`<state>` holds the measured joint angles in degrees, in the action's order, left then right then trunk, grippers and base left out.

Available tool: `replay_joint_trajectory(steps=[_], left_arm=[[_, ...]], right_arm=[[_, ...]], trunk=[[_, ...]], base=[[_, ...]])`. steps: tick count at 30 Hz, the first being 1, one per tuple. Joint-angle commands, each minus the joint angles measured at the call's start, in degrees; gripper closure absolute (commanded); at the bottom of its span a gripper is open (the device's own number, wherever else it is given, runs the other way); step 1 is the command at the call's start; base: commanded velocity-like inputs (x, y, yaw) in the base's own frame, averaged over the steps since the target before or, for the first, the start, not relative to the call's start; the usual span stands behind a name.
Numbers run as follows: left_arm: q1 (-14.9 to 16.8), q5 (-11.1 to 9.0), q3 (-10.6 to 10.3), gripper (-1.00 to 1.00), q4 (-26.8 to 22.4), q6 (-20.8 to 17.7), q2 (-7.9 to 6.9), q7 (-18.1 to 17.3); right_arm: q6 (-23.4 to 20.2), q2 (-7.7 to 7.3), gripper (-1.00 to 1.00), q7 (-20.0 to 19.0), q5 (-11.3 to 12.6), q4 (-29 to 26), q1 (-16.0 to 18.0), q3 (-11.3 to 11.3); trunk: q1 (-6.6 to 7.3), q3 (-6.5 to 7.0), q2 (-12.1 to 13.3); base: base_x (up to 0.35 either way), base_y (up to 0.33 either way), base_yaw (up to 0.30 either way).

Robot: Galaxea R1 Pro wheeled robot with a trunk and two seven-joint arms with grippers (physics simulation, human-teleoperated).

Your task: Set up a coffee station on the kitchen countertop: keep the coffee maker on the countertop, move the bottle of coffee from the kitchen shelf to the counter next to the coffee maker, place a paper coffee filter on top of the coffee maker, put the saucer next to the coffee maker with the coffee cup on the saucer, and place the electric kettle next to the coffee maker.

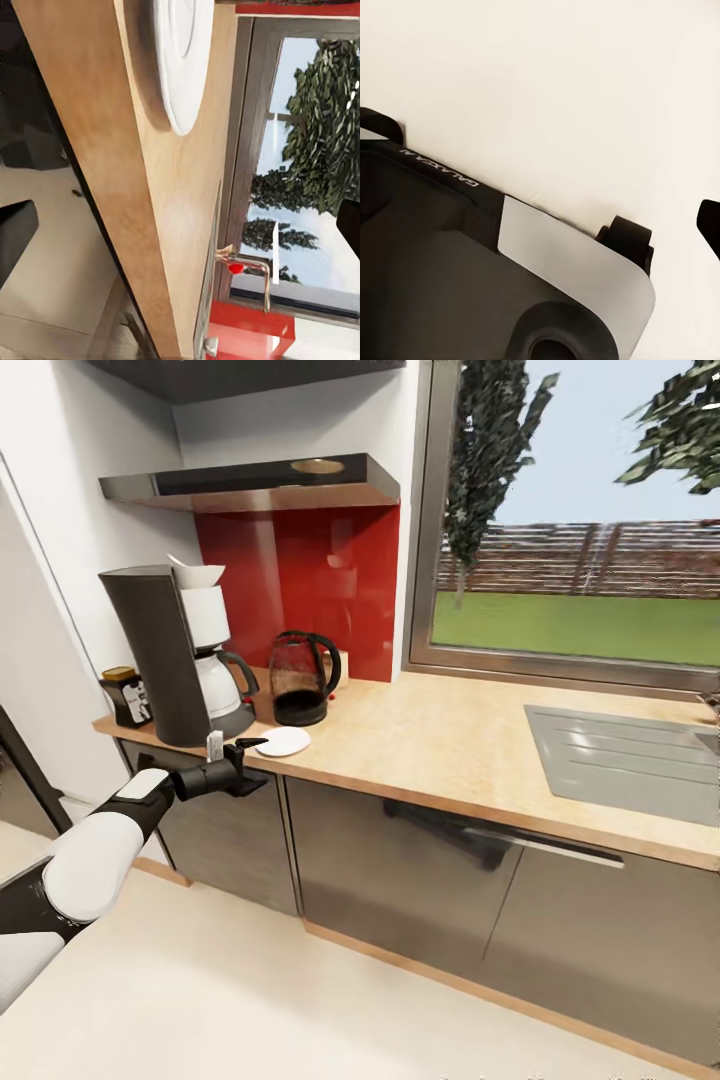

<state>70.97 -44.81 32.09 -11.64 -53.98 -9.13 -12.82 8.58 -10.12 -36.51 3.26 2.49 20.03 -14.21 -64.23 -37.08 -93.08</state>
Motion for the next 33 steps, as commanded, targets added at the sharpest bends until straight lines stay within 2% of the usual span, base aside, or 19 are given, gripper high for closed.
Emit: replay_joint_trajectory(steps=[1, 11, 17, 20, 23, 24, 27, 28, 30, 31, 33], left_arm=[[0.0, 0.6, 0.3, -1.00, 0.1, -0.2, -0.01, -0.4], [0.0, 0.7, 0.3, -1.00, 0.8, -2.3, 0.12, -0.8], [0.0, 0.7, 0.1, -1.00, 7.6, -2.7, 0.39, -0.9], [-0.6, 0.8, -0.1, -1.00, 9.1, -2.8, 1.76, -1.0], [-2.7, 0.9, -1.8, -1.00, 9.6, -2.8, 3.00, -1.1], [-3.9, 0.9, -3.9, -1.00, 9.8, -2.8, 3.50, -1.4], [-5.6, 0.9, -7.9, -1.00, 9.9, -2.8, 4.11, -3.6], [-6.9, 0.9, -11.2, -1.00, 9.9, -2.7, 4.37, -6.8], [-8.3, 0.9, -15.5, -1.00, 9.9, -2.5, 4.53, -11.4], [-9.7, 0.9, -20.9, -1.00, 9.8, -2.0, 4.64, -17.3], [-12.3, 0.9, -34.9, -1.00, 9.7, -0.5, 4.72, -32.0]], right_arm=[[0.5, 0.01, -1.00, -0.2, 0.3, 0.2, 0.1, -0.5], [0.5, 0.01, -1.00, -0.1, 0.3, 0.2, 0.1, -0.5], [0.5, 0.01, -1.00, -0.1, 0.3, 0.2, 0.1, -0.5], [0.5, 0.01, -1.00, -0.1, 0.3, 0.2, 0.1, -0.5], [0.6, 0.01, -1.00, 0.0, 0.3, 0.2, 0.1, -0.5], [0.6, 0.01, -1.00, 0.0, 0.3, 0.2, 0.1, -0.5], [0.6, 0.01, -1.00, 0.0, 0.3, 0.2, 0.1, -0.4], [0.6, -0.02, -1.00, 0.0, 0.3, 0.2, 0.1, -0.4], [0.6, -0.04, -1.00, 0.0, 0.3, 0.2, 0.1, -0.4], [0.6, -0.04, -1.00, 0.0, 0.3, 0.2, 0.1, -0.4], [0.6, -0.06, -1.00, 0.0, 0.3, 0.2, 0.1, -0.4]], trunk=[[0.01, -0.05, 0.0], [0.01, -0.05, 0.0], [0.01, -0.05, 0.0], [0.01, -0.05, 0.0], [0.01, -0.05, 0.0], [0.01, -0.05, 0.0], [0.01, -0.05, 0.0], [0.01, -0.05, 0.0], [0.01, -0.05, 0.0], [0.01, -0.05, 0.0], [0.01, -0.05, 0.0]], base=[[-0.038, 0.000, 0.000], [-0.013, 0.000, 0.000], [-0.001, 0.000, 0.000], [0.000, 0.000, 0.000], [0.000, 0.000, 0.000], [0.000, 0.000, 0.000], [0.000, 0.000, 0.000], [0.000, 0.000, 0.000], [0.000, 0.000, 0.000], [0.000, 0.000, 0.000], [0.000, 0.000, 0.000]])
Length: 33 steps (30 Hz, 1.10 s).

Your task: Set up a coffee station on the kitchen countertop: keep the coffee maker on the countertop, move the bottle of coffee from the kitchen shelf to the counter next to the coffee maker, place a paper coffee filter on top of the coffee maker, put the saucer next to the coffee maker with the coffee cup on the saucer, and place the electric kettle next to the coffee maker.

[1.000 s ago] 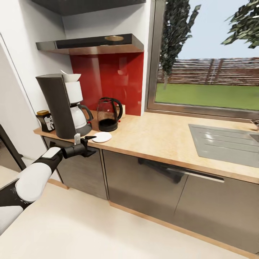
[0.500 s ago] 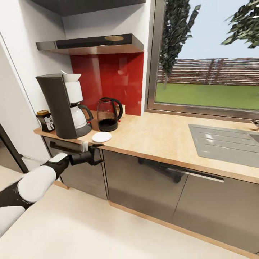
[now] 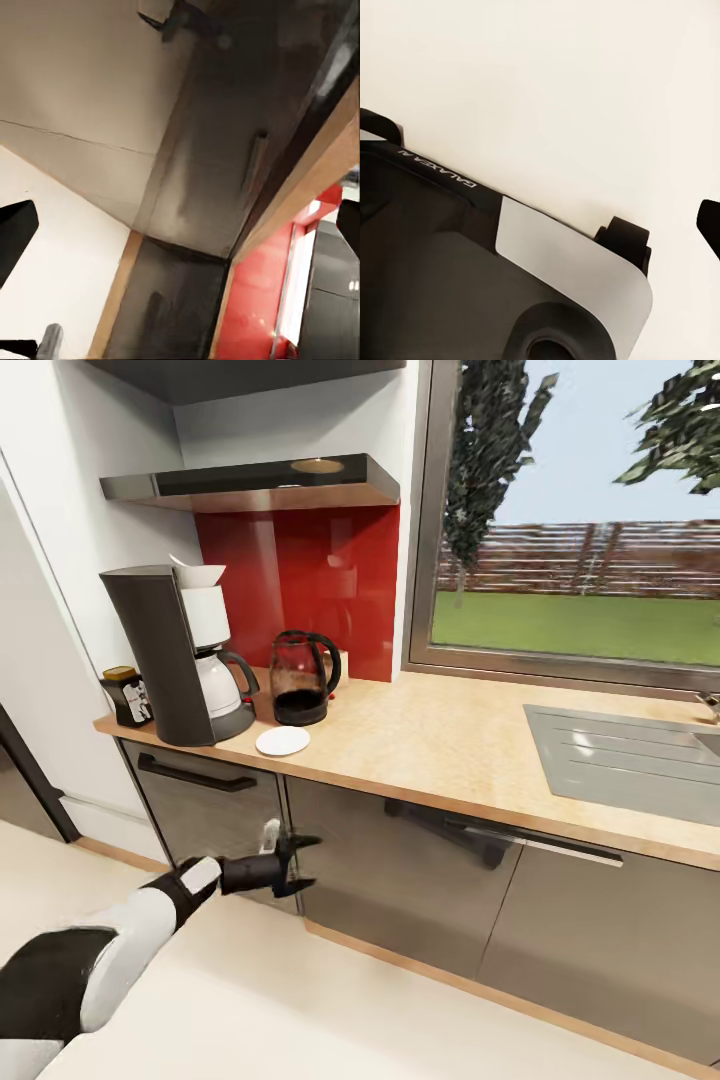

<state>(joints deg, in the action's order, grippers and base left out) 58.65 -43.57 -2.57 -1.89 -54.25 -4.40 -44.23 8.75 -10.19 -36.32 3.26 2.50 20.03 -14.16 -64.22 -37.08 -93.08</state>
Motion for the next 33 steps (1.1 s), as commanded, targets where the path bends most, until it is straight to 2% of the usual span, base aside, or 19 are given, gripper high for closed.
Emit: replay_joint_trajectory(steps=[1, 2, 3, 4, 5, 9, 12, 15, 16, 17, 18, 19, 21, 23, 25, 26, 28, 30, 33], left_arm=[[-0.6, -0.3, -3.9, -1.00, 0.0, 0.4, -0.01, -4.5], [-1.1, -0.3, -7.6, -1.00, 0.0, 1.2, -0.03, -8.5], [-2.1, -0.3, -14.8, -1.00, 0.1, 3.5, -0.05, -16.5], [-2.6, -0.4, -18.0, -1.00, 0.1, 4.9, -0.07, -20.2], [-3.7, -0.4, -23.7, -1.00, 0.2, 8.0, -0.19, -27.1], [-6.6, -0.4, -31.5, -1.00, 0.3, 14.7, -0.79, -37.6], [-9.3, -0.4, -33.8, -1.00, 0.3, 17.3, -2.61, -40.8], [-13.6, -0.4, -34.9, -1.00, 0.3, 19.4, -5.57, -42.4], [-15.3, -0.4, -35.1, -1.00, 0.3, 21.2, -6.61, -42.7], [-17.9, -0.4, -35.2, -1.00, 0.4, 24.6, -7.78, -43.3], [-18.8, -0.4, -35.2, -1.00, 0.4, 25.8, -8.09, -43.5], [-22.0, -0.4, -35.3, -1.00, 0.4, 29.4, -8.85, -43.9], [-25.1, -0.4, -35.4, -1.00, 0.4, 33.3, -9.29, -44.0], [-28.1, -0.4, -35.4, -1.00, 0.5, 37.4, -9.49, -43.9], [-30.2, -0.4, -35.4, -1.00, 0.5, 40.0, -9.52, -43.7], [-32.1, -0.4, -35.4, -1.00, 0.5, 42.0, -9.54, -42.8], [-34.8, -0.4, -35.5, -1.00, 0.5, 44.3, -9.31, -38.3], [-35.9, -0.5, -35.5, -1.00, 0.6, 44.9, -8.92, -35.3], [-37.5, -0.5, -35.3, -1.00, 0.6, 45.7, -6.77, -26.7]], right_arm=[[0.5, 0.01, -1.00, -0.2, 0.3, 0.2, 0.1, -0.5], [0.5, 0.00, -1.00, -0.2, 0.3, 0.2, 0.1, -0.4], [0.5, 0.00, -1.00, -0.2, 0.3, 0.2, 0.1, -0.5], [0.5, 0.00, -1.00, -0.2, 0.3, 0.2, 0.1, -0.4], [0.5, 0.00, -1.00, -0.2, 0.3, 0.2, 0.1, -0.5], [0.5, -0.01, -1.00, -0.2, 0.3, 0.2, 0.1, -0.4], [0.5, -0.06, -1.00, -0.2, 0.3, 0.2, 0.1, -0.4], [0.6, -0.17, -1.00, -0.2, 0.4, 0.2, 0.1, -0.4], [0.6, -0.21, -1.00, -0.2, 0.4, 0.2, 0.1, -0.4], [0.6, -0.24, -1.00, -0.2, 0.4, 0.2, 0.1, -0.4], [0.7, -0.24, -1.00, -0.2, 0.4, 0.2, 0.1, -0.4], [0.7, -0.30, -1.00, -0.3, 0.5, 0.2, 0.1, -0.4], [0.7, -0.33, -1.00, -0.3, 0.5, 0.1, 0.1, -0.4], [0.8, -0.30, -1.00, -0.3, 0.5, -0.1, 0.1, -0.4], [0.8, -0.29, -1.00, -0.3, 0.5, -0.2, 0.1, -0.5], [0.8, -0.28, -1.00, -0.3, 0.5, -0.3, 0.1, -0.5], [0.8, -0.28, -1.00, -0.3, 0.5, -0.4, 0.1, -0.6], [0.8, -0.27, -1.00, -0.3, 0.4, -0.4, 0.1, -0.6], [0.8, -0.21, -1.00, -0.3, 0.4, -0.5, 0.1, -0.6]], trunk=[[0.01, -0.05, 0.0], [0.01, -0.05, 0.0], [0.01, -0.05, 0.0], [0.01, -0.05, 0.0], [0.01, -0.05, 0.0], [0.01, -0.05, 0.0], [0.01, -0.05, 0.0], [0.01, -0.05, 0.0], [0.01, -0.05, 0.0], [0.01, -0.05, 0.0], [0.01, -0.05, 0.0], [0.01, -0.05, 0.0], [0.01, -0.05, 0.0], [0.01, -0.05, 0.0], [0.01, -0.05, 0.0], [0.01, -0.05, 0.0], [0.01, -0.05, 0.0], [0.01, -0.05, 0.0], [0.01, -0.05, 0.0]], base=[[0.000, 0.000, 0.000], [0.000, 0.000, 0.000], [0.000, 0.000, 0.000], [0.000, 0.000, 0.000], [0.000, 0.000, 0.000], [0.000, 0.000, 0.000], [0.000, 0.000, 0.000], [0.000, 0.000, 0.000], [0.000, 0.000, 0.000], [0.000, 0.000, 0.000], [0.000, 0.000, 0.000], [0.000, 0.000, 0.000], [0.000, 0.000, 0.000], [0.000, 0.000, 0.000], [0.000, 0.000, 0.000], [0.000, 0.000, 0.000], [0.000, 0.000, 0.000], [0.000, 0.000, 0.000], [0.000, 0.000, 0.000]])
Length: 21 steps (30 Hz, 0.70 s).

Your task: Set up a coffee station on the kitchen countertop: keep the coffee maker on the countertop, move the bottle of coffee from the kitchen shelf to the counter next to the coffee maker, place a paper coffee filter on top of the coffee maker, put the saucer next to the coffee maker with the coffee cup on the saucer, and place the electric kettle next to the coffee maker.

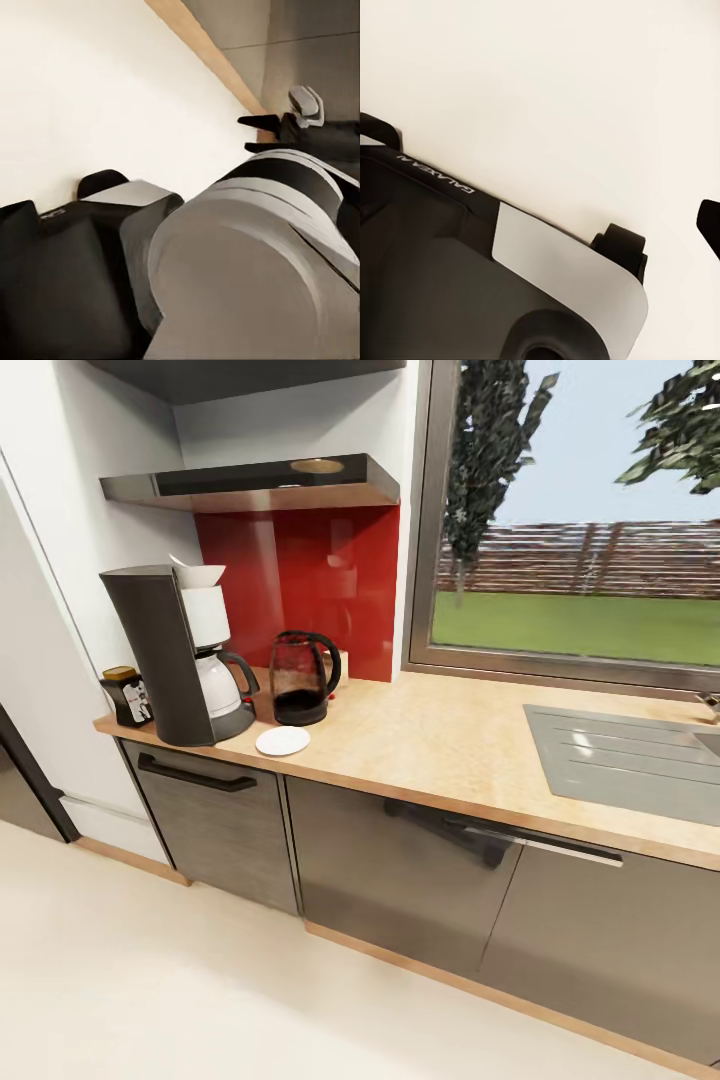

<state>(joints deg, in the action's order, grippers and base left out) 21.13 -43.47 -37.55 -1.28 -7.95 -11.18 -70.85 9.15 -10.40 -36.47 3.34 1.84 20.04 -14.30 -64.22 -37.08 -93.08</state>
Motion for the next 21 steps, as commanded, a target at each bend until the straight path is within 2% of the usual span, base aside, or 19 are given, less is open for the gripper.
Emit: replay_joint_trajectory(steps=[1, 2, 3, 6, 7, 10, 11, 12, 16, 21], left_arm=[[-0.2, -0.6, -0.3, -1.00, -0.1, -0.5, 0.86, 2.4], [-0.4, -0.6, 0.1, -1.00, -0.2, -0.4, 2.28, 8.7], [-0.5, -0.6, 0.8, -1.00, -0.2, -0.4, 2.72, 11.8], [-0.5, -0.6, 2.9, -1.00, -0.3, -0.3, 3.12, 15.3], [-0.5, -0.6, 6.3, -1.00, -0.2, -0.3, 3.43, 18.2], [-0.6, -0.6, 7.2, -1.00, -0.1, -0.3, 3.50, 18.9], [-0.9, -0.6, 7.5, -1.00, -0.1, -0.4, 3.53, 19.3], [-0.9, -0.6, 7.5, -1.00, -0.1, -0.4, 3.53, 19.3], [-1.0, -0.6, 7.7, -1.00, -0.1, -0.4, 3.53, 19.3], [-1.0, -0.6, 7.8, -1.00, -0.1, -0.4, 3.54, 19.3]], right_arm=[[0.4, 0.01, -1.00, -0.1, 0.4, 0.2, 0.1, -0.5], [0.4, 0.02, -1.00, -0.1, 0.3, 0.2, 0.1, -0.5], [0.4, 0.01, -1.00, -0.1, 0.3, 0.2, 0.1, -0.4], [0.4, -0.02, -1.00, -0.1, 0.3, 0.2, 0.1, -0.4], [0.8, -0.05, -1.00, 0.0, 0.3, 0.2, 0.1, -0.4], [1.9, -0.04, -1.00, 0.2, 0.3, 0.3, 0.1, -0.4], [2.3, 0.10, -1.00, 3.4, 0.3, 0.3, 0.1, -0.4], [2.4, 0.14, -1.00, 4.4, 0.3, 0.3, 0.1, -0.4], [2.4, 0.14, -1.00, 5.4, 0.3, 0.4, 0.1, -0.3], [2.4, 0.12, -1.00, 6.0, 0.3, 0.4, 0.1, -0.3]], trunk=[[0.00, -0.05, 0.0], [0.00, -0.05, 0.0], [0.00, -0.05, 0.0], [0.00, -0.05, 0.0], [0.00, -0.05, 0.0], [0.00, -0.05, 0.0], [0.00, -0.05, 0.0], [0.00, -0.05, 0.0], [0.00, -0.05, 0.0], [0.00, -0.05, 0.0]], base=[[0.000, 0.000, 0.000], [0.000, 0.000, 0.000], [0.000, 0.000, 0.000], [0.000, 0.000, 0.000], [0.000, 0.000, 0.000], [0.000, 0.000, 0.000], [0.000, 0.000, 0.000], [0.000, 0.000, 0.000], [0.000, 0.000, -0.043], [0.000, 0.000, -0.177]])
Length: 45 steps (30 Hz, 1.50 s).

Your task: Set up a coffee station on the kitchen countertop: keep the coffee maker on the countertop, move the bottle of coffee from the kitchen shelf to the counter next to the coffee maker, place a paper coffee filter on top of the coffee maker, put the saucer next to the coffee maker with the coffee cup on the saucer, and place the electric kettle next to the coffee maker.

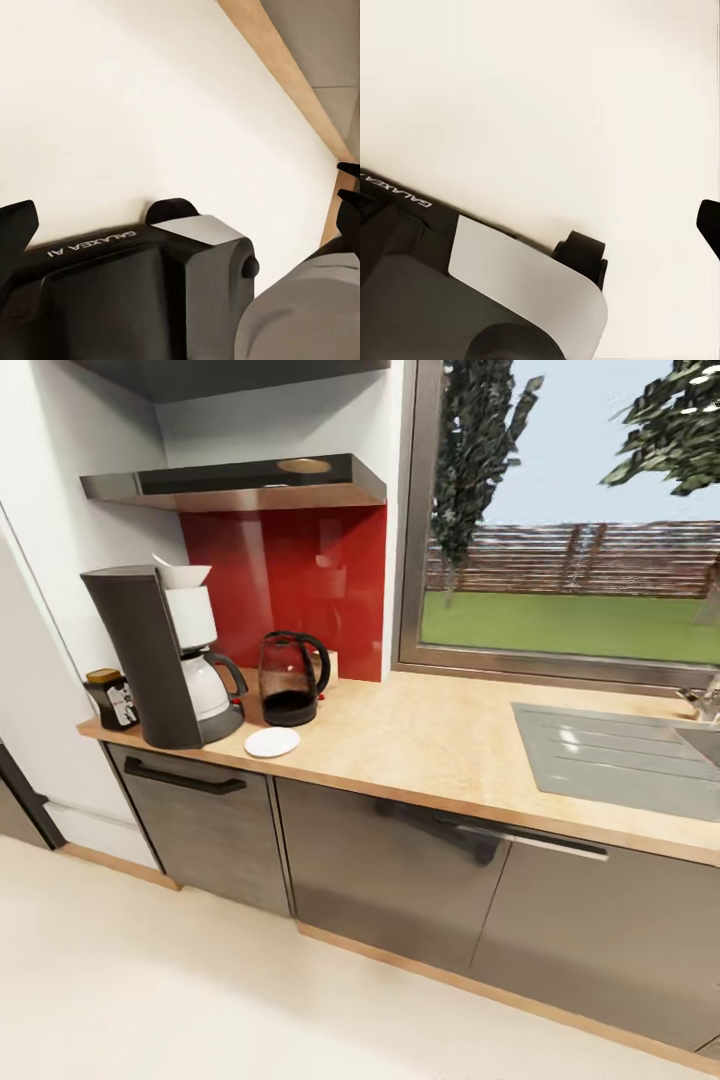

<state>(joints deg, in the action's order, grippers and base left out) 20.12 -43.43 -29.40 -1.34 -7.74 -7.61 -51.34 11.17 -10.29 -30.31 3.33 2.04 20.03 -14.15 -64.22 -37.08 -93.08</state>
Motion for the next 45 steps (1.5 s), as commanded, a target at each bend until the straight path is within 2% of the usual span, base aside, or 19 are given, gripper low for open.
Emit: replay_joint_trajectory(steps=[1, 45], left_arm=[[0.0, -0.6, -0.3, -1.00, -0.1, -0.6, -0.03, -0.2], [-0.3, -0.6, -0.2, -1.00, -0.1, -0.7, -0.03, -0.1]], right_arm=[[0.4, 0.01, -1.00, -0.1, 0.4, 0.2, 0.1, -0.4], [0.4, 0.01, -1.00, 0.1, 0.4, 0.2, 0.1, -0.4]], trunk=[[0.00, -0.05, 0.0], [0.00, -0.05, 0.0]], base=[[0.000, 0.000, -0.216], [0.000, 0.000, -0.241]])
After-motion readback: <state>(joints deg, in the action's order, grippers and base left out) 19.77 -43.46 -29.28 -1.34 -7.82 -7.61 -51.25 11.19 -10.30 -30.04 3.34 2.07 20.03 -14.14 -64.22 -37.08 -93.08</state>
